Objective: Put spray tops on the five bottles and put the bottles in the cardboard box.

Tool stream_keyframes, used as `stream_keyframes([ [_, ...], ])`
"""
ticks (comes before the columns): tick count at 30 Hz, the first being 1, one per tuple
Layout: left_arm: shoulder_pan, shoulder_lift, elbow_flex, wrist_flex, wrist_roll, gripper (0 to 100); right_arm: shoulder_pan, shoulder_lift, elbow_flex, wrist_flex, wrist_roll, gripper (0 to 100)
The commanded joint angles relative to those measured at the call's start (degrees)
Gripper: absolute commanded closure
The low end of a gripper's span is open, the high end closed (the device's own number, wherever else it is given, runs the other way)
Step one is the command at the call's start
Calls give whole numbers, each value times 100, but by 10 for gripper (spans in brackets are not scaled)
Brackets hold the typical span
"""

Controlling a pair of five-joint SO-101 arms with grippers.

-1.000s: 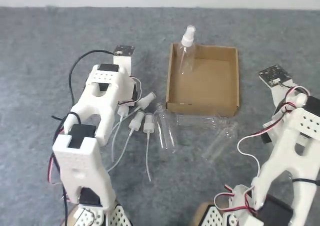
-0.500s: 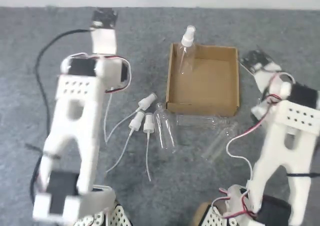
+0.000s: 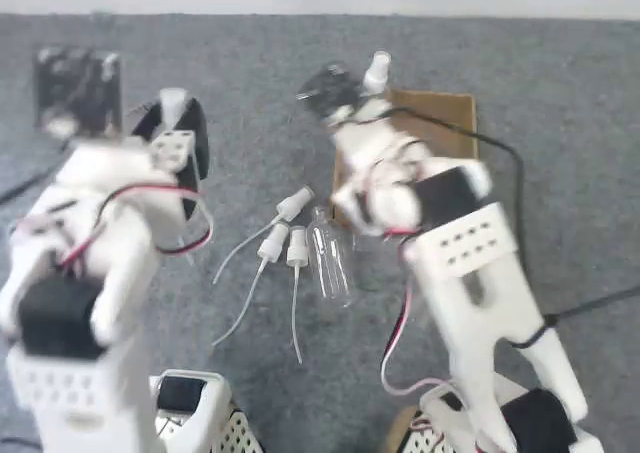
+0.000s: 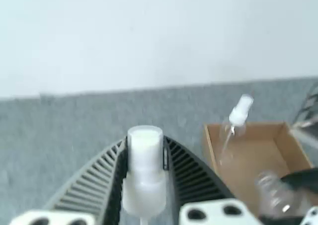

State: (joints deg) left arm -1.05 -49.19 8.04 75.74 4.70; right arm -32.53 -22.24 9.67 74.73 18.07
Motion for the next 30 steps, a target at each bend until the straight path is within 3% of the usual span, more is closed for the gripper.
stream_keyframes([
  [1, 9, -501, -268, -378, 62, 987, -673, -365, 141, -637, -387, 992],
  [9, 9, -879, -233, -809, 492, 988, -1481, -1516, 2980, -3275, -633, 993],
  [15, 53, -879, -215, -1187, 1275, 988, -1842, -2105, 3710, -3547, -607, 993],
  [21, 62, -879, 286, -1591, 1310, 988, -1824, -2378, 4044, -3609, -510, 993],
  [30, 70, -879, 725, -1714, 1310, 988, -2097, -2818, 5248, -5754, -554, 993],
])
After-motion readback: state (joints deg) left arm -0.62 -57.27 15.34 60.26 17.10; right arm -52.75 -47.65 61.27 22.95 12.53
